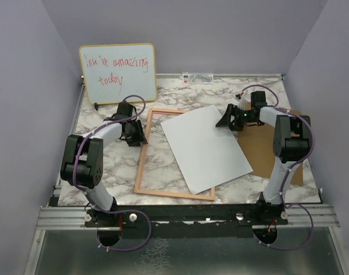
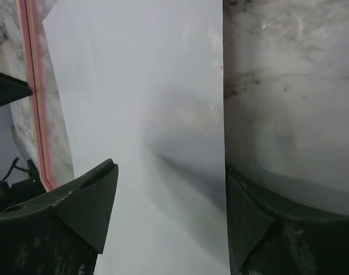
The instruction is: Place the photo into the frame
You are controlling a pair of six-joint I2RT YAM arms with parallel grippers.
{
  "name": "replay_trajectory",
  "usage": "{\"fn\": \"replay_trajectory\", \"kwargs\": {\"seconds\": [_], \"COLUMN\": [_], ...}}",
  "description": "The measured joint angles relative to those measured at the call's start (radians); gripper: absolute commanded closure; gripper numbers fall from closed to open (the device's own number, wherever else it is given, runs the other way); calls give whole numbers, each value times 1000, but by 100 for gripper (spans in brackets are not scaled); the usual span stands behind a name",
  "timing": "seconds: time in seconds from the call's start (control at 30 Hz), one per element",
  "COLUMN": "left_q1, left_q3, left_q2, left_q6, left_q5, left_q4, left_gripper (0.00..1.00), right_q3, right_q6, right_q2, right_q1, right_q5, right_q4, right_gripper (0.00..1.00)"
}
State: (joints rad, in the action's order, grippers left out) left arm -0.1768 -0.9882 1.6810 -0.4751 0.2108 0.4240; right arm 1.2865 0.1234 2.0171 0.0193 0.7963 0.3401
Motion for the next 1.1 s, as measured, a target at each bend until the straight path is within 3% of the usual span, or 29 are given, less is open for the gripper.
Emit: {"fn": "replay_trajectory", "kwargs": {"seconds": [0.1,0.27,0.33,0.43,0.47,0.87,1.1], "left_q1": [0,0,0,0,0,0,0], "left_q3": [-5,-11,-11,-11,-12,-22,10], "left_q2": [16,28,29,29,29,36,18], "left_q6": [-3,-14,-18,-19,-19,-41,-66], "left_q5": [10,19,24,27,28,30,31], "left_q4": [-5,-3,-3,-3,-3,-4,-39], "left_gripper": [60,60,60,60,60,56,63], "right_q3": [-61,-277,-362,-442,-462,-590,-681], "right_q6": [-10,14,40,85,101,389,613], "right_q2": [-26,-158,-212,-283,-310,-562,-584], "right_q1": [3,9,9,8,9,9,-37], "right_q5": [51,113,144,175,184,185,88], "right_q4": [-3,-9,-25,-64,-78,-381,-539], "right_gripper": [29,46,62,94,99,100,100]}}
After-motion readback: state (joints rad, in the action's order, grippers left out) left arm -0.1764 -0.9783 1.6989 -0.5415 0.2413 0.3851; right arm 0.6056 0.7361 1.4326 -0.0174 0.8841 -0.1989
